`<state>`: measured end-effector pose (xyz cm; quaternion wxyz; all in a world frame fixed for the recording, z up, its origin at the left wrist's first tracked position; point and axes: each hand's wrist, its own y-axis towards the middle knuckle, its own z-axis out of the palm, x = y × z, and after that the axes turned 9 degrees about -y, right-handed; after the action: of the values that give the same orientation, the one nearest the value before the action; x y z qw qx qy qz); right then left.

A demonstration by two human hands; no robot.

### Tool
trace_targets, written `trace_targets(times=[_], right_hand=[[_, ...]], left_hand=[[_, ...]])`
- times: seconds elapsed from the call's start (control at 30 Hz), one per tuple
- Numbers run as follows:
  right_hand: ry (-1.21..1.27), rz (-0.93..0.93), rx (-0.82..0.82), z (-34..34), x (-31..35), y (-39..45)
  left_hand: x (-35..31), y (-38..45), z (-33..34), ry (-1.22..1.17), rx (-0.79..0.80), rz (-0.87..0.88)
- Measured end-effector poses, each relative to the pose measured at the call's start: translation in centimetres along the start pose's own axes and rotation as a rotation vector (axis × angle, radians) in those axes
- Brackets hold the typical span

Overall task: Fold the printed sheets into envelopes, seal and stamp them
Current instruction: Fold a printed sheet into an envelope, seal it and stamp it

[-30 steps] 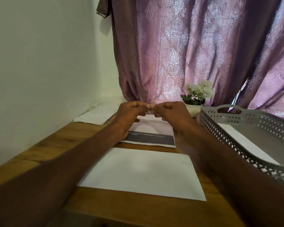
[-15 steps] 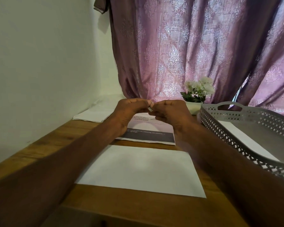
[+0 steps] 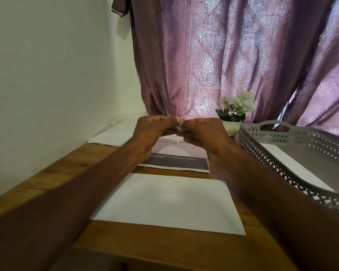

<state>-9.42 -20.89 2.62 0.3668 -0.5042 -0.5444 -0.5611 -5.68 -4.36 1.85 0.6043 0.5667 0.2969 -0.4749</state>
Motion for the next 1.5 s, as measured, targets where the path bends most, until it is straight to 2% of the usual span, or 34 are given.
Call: trace_targets(times=[0.63,0.83,1.13,1.37,1.5], right_hand=[[0.024,0.033,0.048,0.2,-0.2,-0.7],[0.026,0.031,0.044,-0.2,-0.2,-0.6],[-0.043,0.075,0.003,0.1,-0.2,0.0],[-0.143,0.026,-0.128,0.1,0.4,-0.2],[-0.287,-0.036,-0.192,0.3,0.8,-0.5]], left_hand=[[0.1,0.0,-0.7,0.112,-0.023,0.029],[-0.1,0.1,-0.6,0.026,0.161,-0.073],[-0.3,-0.2,-0.6,0.017,0.047,-0.016],[0.0,-0.3,-0.1,0.05,0.006,0.01],[0.1,-0.2,0.0,0.046,-0.005,0.015]])
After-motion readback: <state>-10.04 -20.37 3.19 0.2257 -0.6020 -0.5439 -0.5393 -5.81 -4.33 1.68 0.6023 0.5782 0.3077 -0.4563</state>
